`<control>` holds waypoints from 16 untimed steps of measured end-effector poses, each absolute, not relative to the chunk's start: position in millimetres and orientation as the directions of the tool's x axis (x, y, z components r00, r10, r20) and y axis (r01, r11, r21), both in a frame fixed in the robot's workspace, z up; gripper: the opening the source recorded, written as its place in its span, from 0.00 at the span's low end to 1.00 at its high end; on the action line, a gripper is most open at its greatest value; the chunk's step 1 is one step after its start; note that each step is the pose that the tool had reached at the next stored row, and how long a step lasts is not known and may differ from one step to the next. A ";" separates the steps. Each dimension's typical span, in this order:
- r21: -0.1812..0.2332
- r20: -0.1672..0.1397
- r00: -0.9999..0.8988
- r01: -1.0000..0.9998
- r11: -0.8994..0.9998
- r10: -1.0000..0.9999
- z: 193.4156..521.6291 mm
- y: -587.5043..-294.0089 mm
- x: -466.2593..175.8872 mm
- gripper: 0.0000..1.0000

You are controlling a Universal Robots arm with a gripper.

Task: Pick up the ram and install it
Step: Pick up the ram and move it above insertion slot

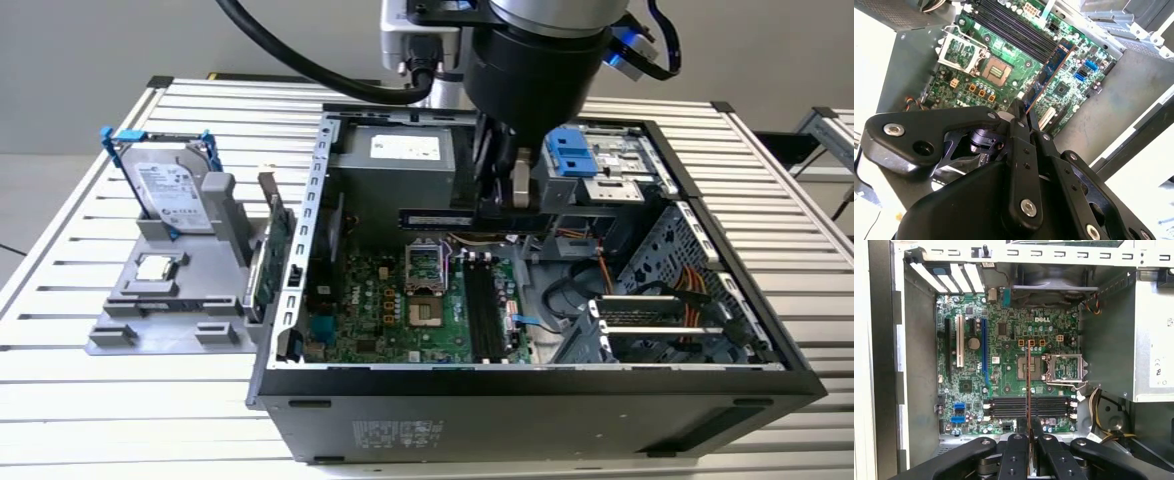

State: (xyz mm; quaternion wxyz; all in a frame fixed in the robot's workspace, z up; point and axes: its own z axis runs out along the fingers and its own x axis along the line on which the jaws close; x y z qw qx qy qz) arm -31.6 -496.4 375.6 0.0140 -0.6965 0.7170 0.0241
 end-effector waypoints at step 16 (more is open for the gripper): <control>0.015 -0.054 -0.029 -0.999 0.029 -0.998 375.6 -496.3 -22.2 0.00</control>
